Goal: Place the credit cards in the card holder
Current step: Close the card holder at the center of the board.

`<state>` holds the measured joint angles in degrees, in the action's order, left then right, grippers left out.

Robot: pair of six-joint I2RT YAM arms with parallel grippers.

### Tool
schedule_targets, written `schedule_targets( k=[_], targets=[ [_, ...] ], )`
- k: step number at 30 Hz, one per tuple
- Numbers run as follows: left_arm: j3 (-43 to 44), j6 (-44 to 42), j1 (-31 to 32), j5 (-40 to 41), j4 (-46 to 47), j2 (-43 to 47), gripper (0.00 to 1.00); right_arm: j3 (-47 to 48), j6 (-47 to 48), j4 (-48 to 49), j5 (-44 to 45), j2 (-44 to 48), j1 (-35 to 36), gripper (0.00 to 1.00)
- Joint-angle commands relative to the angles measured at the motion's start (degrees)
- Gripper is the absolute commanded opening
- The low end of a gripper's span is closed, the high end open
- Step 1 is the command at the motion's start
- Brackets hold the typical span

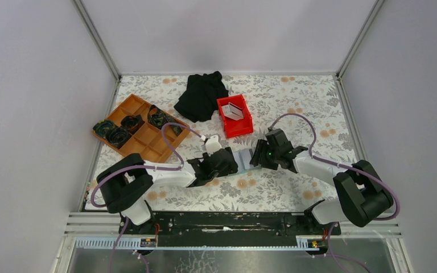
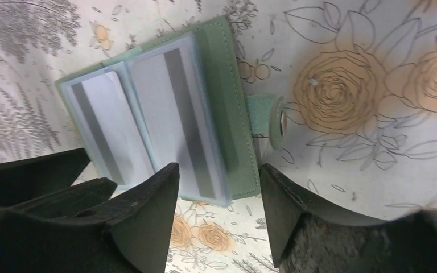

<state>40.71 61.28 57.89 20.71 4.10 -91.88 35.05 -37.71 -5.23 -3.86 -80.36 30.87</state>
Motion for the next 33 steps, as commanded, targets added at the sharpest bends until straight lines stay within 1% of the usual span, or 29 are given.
schedule_targets(
  k=[1, 7, 12, 19, 25, 33],
  targets=[
    [0.72, -1.06, -0.41, -1.27, 1.72, -1.77, 0.74, -5.66, -4.17, 4.48, -5.89, -2.1, 0.08, 0.62],
    [1.06, -1.84, -1.01, -2.95, 2.32, -2.79, 0.74, -7.86, -5.99, 9.53, -9.28, -1.88, 0.06, 0.61],
    [1.06, -2.27, -1.18, -3.7, 2.05, -3.05, 0.74, -7.98, -6.45, 10.82, -9.24, -1.91, 0.07, 0.61],
    [0.86, -2.98, -1.54, -4.15, 0.42, -2.66, 0.74, -6.99, -6.46, 13.73, -9.33, -2.4, 0.07, 0.56],
    [0.34, -3.22, -1.72, -4.52, -0.85, -2.52, 0.74, -6.07, -6.22, 16.75, -9.51, 1.01, 0.06, 0.55],
    [0.34, -3.61, -1.99, -4.92, -2.07, -3.29, 0.74, -4.63, -6.03, 16.92, -10.78, 6.07, 0.06, 0.57]
  ],
)
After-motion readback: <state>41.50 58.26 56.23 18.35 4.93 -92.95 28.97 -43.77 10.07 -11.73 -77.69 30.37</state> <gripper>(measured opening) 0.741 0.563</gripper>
